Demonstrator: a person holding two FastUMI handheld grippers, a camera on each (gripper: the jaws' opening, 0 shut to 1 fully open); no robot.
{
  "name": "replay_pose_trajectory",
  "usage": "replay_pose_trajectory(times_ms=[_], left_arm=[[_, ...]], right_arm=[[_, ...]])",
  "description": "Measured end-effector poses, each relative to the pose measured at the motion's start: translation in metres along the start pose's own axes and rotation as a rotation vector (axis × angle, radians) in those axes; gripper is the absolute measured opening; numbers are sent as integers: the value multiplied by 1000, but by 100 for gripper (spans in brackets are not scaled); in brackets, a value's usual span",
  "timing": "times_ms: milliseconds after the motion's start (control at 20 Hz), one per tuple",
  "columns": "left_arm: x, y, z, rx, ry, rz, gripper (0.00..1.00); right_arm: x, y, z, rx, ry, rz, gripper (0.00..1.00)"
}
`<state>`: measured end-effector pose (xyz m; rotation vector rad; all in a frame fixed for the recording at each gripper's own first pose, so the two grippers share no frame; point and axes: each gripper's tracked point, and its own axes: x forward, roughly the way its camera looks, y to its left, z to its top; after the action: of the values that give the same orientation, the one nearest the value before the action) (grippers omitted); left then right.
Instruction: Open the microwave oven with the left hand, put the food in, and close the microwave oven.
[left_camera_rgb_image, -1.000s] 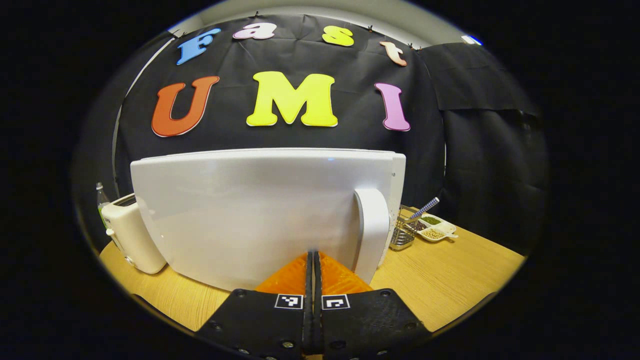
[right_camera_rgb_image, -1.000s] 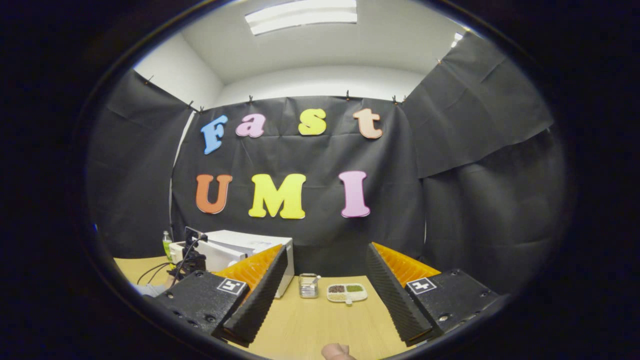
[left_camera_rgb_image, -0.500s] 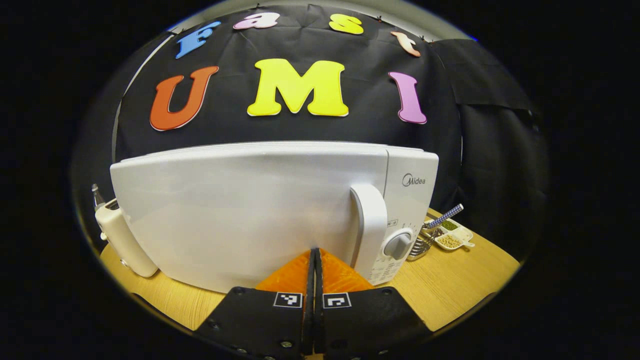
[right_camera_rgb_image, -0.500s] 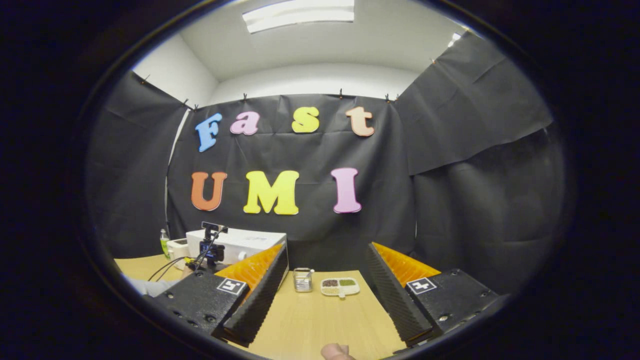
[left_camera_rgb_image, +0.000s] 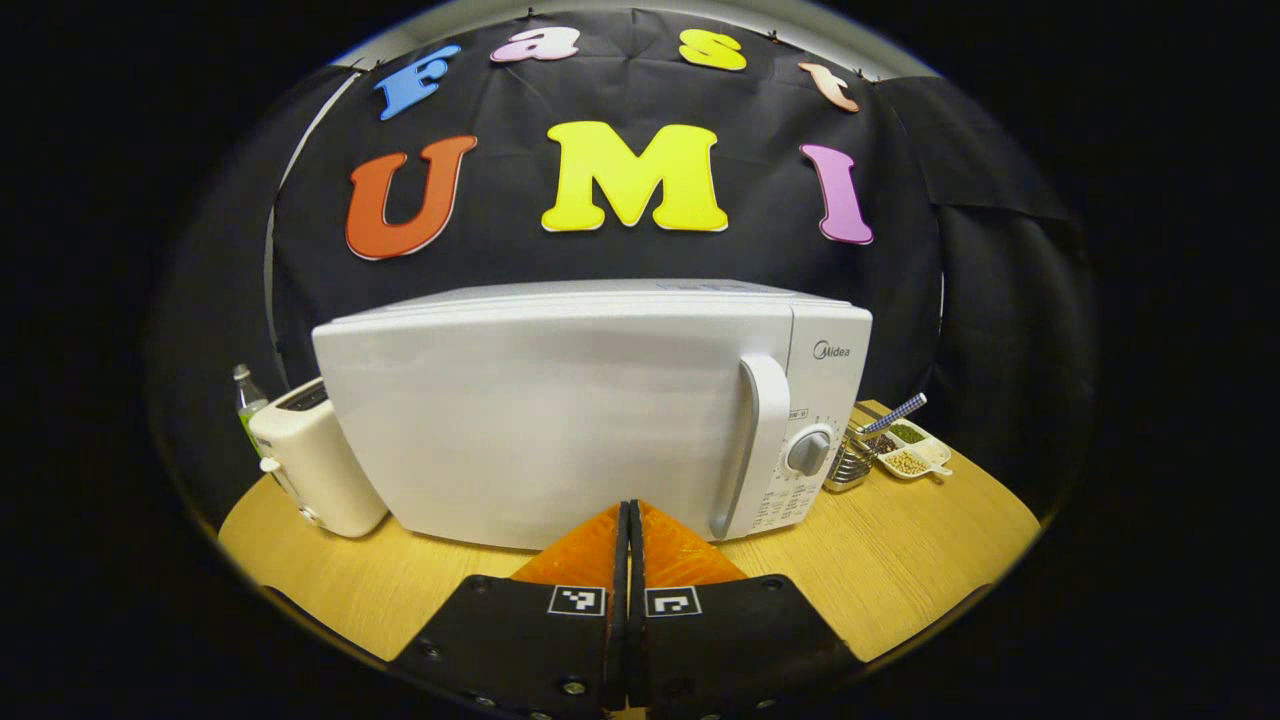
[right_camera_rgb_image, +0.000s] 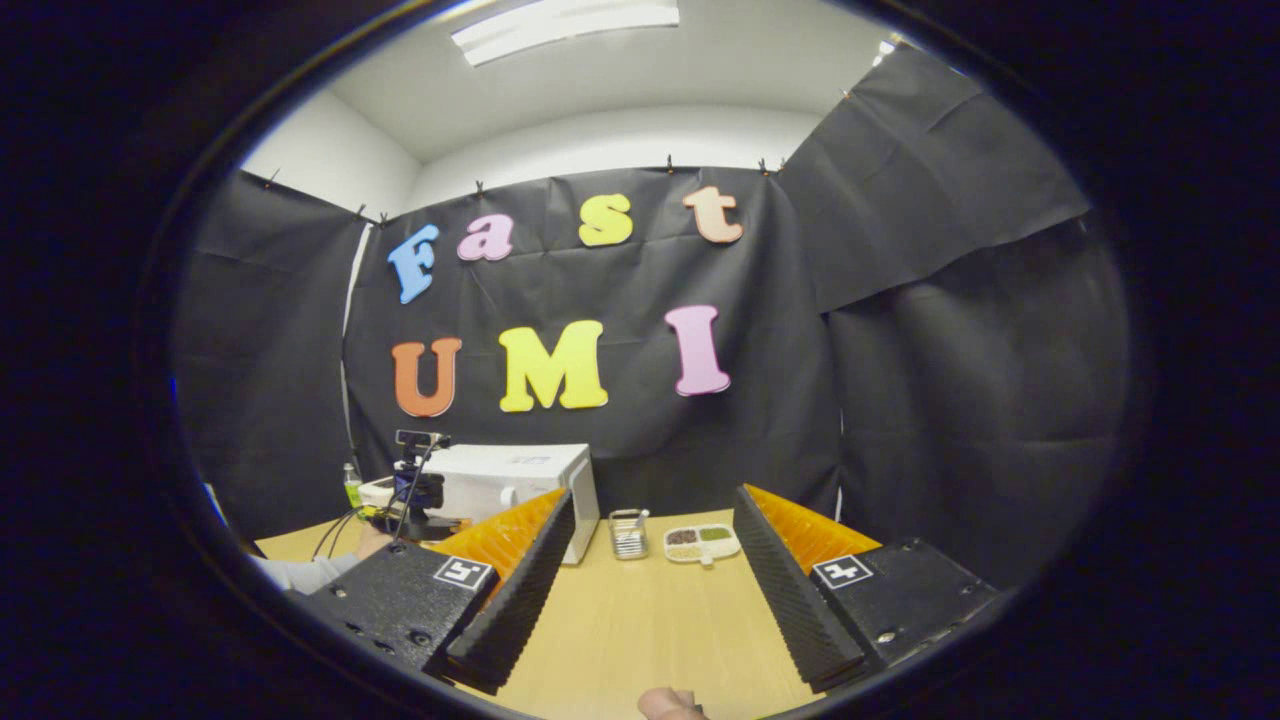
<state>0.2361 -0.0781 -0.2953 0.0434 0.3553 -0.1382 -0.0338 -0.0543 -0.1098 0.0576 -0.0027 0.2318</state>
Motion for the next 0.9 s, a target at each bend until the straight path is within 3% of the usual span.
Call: replay_pose_trajectory(times_ms=[50, 250, 300, 350, 400, 450, 500, 550, 600, 800, 850, 900], left_arm=[[-15, 4, 5, 12, -14, 10, 0], [-90, 14, 34, -12, -77, 32, 0], [-108, 14, 39, -21, -83, 31, 14], [-128, 10, 43, -32, -83, 23, 31], [-147, 6, 46, -41, -86, 11, 53], [-161, 5, 50, -40, -99, 11, 74], [-184, 3, 57, -30, -117, 16, 96], [-206, 3, 64, -17, -141, 21, 96], [-224, 3, 72, -12, -168, 27, 96], [-294, 0, 93, -53, -260, 22, 96], [-310, 3, 95, -54, -282, 31, 87], [-326, 6, 97, -51, -303, 40, 87]], right_arm=[[1, 2, -2, 5, 2, 12, 93], [4, -4, -4, -9, 20, -9, 92], [3, -4, -3, -14, 23, -13, 92], [0, -1, -1, -10, 26, -13, 100], [-2, 2, 0, 2, 30, -10, 100], [-4, 5, -2, 18, 37, -6, 90], [-6, 8, -3, 32, 43, -4, 90], [-8, 11, -3, 42, 47, -3, 90], [-10, 12, -2, 45, 46, -6, 100], [-19, 18, 7, 9, 25, -25, 100], [-21, 20, 8, 4, 25, -26, 100], [-23, 25, 11, 9, 23, -20, 100]])
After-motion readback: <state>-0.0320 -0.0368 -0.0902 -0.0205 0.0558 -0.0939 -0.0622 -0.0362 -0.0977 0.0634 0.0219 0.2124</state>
